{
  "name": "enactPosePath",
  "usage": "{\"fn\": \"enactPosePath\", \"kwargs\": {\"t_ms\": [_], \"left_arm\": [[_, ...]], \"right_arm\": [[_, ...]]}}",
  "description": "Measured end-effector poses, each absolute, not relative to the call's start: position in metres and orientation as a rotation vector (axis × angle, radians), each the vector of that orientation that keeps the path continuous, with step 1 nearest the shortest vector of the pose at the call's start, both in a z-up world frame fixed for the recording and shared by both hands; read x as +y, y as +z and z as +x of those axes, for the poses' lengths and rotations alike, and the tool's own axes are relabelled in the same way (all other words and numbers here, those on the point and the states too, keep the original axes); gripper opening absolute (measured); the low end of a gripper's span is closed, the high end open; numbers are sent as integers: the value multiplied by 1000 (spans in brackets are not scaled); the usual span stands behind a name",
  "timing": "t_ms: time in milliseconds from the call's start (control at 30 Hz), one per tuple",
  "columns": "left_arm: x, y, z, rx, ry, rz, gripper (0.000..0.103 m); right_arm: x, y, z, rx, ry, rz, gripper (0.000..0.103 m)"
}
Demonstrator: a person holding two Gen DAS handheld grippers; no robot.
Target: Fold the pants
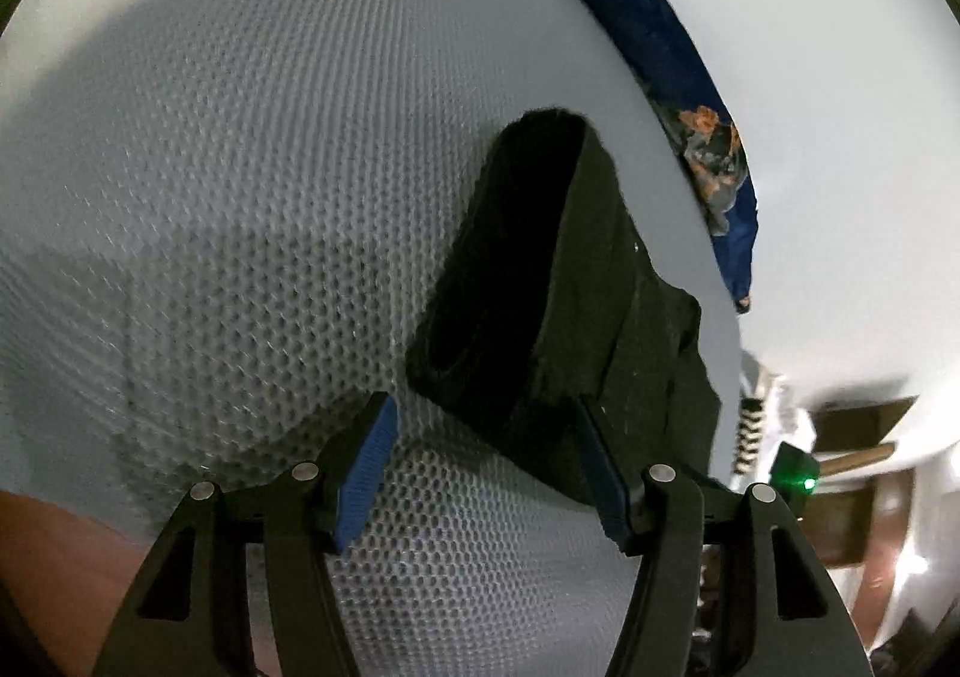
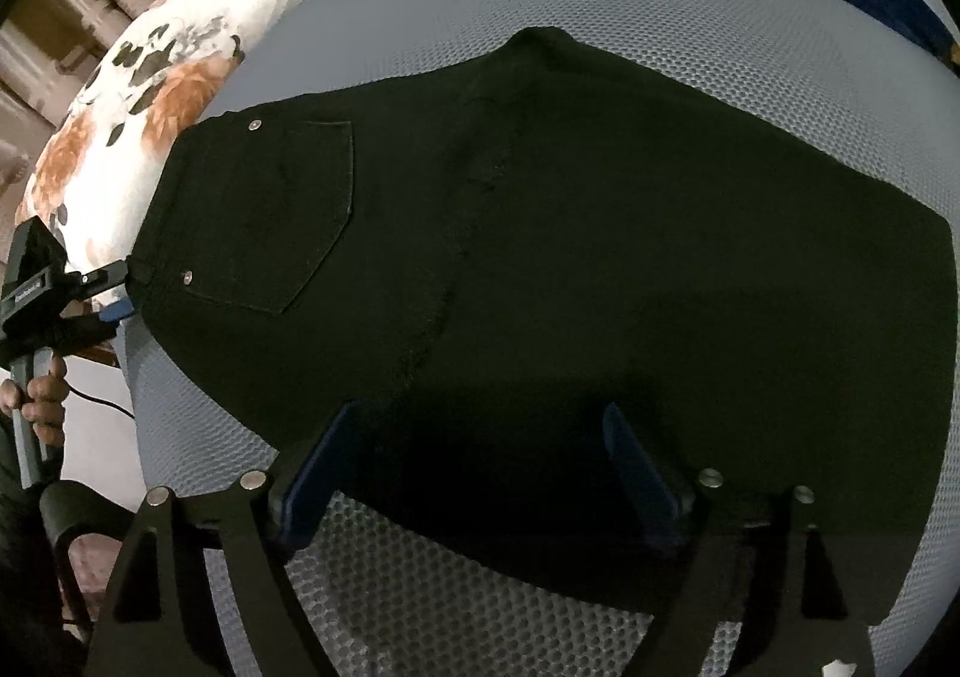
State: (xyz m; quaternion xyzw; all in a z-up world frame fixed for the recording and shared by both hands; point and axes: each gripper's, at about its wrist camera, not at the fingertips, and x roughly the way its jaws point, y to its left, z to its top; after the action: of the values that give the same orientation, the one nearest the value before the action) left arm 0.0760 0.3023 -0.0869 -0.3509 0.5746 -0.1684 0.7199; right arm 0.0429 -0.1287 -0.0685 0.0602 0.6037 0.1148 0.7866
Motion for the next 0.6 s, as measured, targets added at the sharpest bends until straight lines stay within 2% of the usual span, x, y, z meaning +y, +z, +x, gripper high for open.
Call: {"fn": "enactPosePath", "kwargs": {"t_ms": [133, 367, 600], "left_arm": [[302, -95, 77, 1260, -397, -842, 61], [295, -98, 94, 1256, -432, -885, 68], [289, -100, 127, 1270, -522, -884, 68]], "right_arm": [[-130, -68, 42, 1302, 242, 133, 83], [-131, -69, 43, 1301, 232, 136, 83], [-130, -69, 43, 1293, 226, 130, 85]]}}
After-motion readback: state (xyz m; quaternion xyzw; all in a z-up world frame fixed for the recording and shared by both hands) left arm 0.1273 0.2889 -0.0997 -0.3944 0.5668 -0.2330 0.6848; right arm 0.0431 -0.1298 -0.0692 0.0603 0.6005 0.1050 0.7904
